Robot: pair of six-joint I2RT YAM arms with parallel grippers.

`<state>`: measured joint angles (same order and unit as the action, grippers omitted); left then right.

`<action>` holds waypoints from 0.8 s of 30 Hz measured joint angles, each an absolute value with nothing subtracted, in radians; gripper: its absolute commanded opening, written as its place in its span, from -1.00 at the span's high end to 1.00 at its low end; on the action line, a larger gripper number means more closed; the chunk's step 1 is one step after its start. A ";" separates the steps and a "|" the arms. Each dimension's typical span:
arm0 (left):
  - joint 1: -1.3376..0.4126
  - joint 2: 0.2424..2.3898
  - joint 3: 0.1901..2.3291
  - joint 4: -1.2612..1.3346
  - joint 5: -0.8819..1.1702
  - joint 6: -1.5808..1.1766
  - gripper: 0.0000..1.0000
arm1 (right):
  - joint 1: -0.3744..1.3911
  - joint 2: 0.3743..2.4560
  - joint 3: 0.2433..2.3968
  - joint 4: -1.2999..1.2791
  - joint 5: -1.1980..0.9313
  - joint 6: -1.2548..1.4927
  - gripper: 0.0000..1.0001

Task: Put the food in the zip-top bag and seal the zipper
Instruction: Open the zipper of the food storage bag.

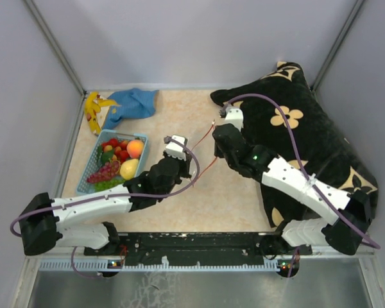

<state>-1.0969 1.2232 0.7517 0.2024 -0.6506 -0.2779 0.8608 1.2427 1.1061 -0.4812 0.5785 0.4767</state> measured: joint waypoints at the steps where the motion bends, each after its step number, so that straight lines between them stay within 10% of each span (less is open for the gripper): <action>1: -1.097 1.219 0.744 0.213 -0.653 -0.285 1.00 | 0.861 1.252 1.119 -0.482 0.577 0.478 0.33; 24: -1.097 1.221 0.697 0.434 -0.786 -0.387 1.00 | 0.863 1.346 1.132 -0.532 0.503 0.591 0.36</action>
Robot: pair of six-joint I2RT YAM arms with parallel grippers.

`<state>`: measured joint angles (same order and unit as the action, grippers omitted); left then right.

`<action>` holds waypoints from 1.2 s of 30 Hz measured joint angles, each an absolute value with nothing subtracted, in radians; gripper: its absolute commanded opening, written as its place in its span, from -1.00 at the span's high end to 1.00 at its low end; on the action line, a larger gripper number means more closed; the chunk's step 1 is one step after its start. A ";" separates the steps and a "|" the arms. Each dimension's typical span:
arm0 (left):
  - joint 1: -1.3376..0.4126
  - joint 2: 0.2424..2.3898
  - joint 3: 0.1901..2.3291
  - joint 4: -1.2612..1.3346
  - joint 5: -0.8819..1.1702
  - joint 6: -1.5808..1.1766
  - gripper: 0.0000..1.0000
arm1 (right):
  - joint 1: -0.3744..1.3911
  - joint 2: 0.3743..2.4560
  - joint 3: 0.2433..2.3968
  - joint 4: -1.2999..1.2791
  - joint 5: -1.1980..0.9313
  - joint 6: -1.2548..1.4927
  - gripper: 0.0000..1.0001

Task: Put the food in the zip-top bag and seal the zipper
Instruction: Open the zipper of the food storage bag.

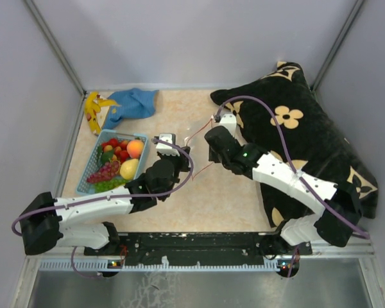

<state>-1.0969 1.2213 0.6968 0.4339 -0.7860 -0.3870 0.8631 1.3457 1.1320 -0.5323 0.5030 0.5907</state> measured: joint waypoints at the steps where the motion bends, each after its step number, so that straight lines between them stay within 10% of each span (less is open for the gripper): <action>1: -1.097 1.223 0.697 0.433 -0.794 -0.383 1.00 | 0.863 1.346 1.132 -0.542 0.506 0.585 0.40; 11: -1.069 1.222 0.689 0.374 -0.811 -0.385 1.00 | 0.849 1.346 1.149 -0.644 0.577 0.464 1.00; 18: -1.043 1.190 0.659 0.317 -0.714 -0.442 0.99 | 0.802 1.346 1.275 -0.702 0.587 0.328 1.00; 36: -0.920 1.201 0.759 0.302 -0.308 -0.474 -0.04 | 0.868 1.477 1.433 -0.755 0.585 0.148 1.00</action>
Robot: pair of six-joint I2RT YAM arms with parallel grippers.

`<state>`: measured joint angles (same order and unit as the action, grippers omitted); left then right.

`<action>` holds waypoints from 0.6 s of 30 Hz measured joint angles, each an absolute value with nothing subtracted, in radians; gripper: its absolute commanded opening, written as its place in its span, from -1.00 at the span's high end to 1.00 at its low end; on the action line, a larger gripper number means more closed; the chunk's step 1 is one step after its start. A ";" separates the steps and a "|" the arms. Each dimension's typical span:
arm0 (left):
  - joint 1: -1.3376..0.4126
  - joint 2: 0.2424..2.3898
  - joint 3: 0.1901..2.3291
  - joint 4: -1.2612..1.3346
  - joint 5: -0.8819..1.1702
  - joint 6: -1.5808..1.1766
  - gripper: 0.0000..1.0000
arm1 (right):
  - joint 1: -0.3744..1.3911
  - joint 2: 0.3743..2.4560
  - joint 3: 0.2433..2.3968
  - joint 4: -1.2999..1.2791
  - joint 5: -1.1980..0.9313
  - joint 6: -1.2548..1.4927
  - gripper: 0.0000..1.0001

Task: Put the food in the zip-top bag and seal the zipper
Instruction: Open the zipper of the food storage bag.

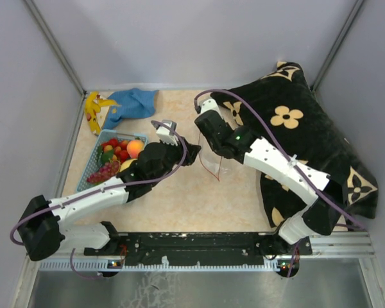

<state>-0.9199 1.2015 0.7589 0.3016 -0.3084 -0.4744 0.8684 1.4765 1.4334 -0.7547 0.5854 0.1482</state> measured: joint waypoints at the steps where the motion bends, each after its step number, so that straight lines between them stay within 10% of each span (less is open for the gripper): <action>1: -0.910 1.208 0.762 0.305 -0.293 -0.474 -0.07 | 0.871 1.482 1.439 -0.757 0.585 0.146 1.00; 11: -0.863 1.282 0.817 0.303 -0.196 -0.476 -0.18 | 0.890 1.522 1.481 -0.757 0.579 0.131 1.00; 18: -0.825 1.313 0.824 0.303 -0.223 -0.493 0.85 | 0.901 1.524 1.481 -0.756 0.561 0.131 0.79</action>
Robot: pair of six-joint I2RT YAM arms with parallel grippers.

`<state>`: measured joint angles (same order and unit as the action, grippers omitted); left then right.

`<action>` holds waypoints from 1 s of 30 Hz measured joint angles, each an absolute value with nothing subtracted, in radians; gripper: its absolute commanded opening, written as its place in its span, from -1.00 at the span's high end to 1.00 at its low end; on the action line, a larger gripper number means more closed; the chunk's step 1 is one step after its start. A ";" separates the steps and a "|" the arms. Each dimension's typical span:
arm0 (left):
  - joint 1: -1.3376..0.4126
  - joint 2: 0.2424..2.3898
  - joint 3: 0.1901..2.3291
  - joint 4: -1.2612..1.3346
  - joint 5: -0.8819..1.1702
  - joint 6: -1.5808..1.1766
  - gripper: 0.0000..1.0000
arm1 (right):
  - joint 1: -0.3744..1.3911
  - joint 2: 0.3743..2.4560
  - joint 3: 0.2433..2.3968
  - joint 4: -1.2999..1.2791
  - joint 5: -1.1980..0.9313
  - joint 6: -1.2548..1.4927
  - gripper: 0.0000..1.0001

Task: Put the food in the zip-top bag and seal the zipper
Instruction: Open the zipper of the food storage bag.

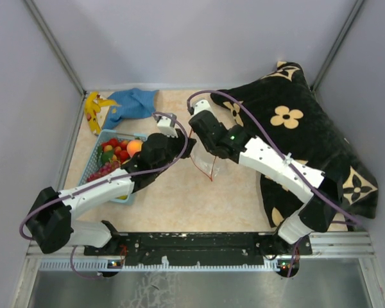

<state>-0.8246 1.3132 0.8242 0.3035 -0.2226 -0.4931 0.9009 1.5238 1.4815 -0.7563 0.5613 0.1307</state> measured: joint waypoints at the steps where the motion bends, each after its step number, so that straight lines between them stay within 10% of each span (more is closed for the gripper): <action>1: -0.821 1.314 0.822 0.305 -0.226 -0.499 0.93 | 0.902 1.524 1.481 -0.756 0.559 0.131 0.67; 6: -0.811 1.300 0.786 0.323 -0.250 -0.530 1.00 | 0.907 1.523 1.481 -0.767 0.568 0.149 0.24; 14: -0.812 1.241 0.739 0.344 -0.264 -0.585 1.00 | 0.980 1.523 1.481 -0.823 0.630 0.240 0.19; 23: -0.812 1.222 0.724 0.344 -0.288 -0.598 1.00 | 1.013 1.515 1.465 -0.862 0.693 0.316 0.98; 30: -0.812 1.185 0.704 0.282 -0.268 -0.581 1.00 | 1.011 1.454 1.428 -0.881 0.799 0.319 1.00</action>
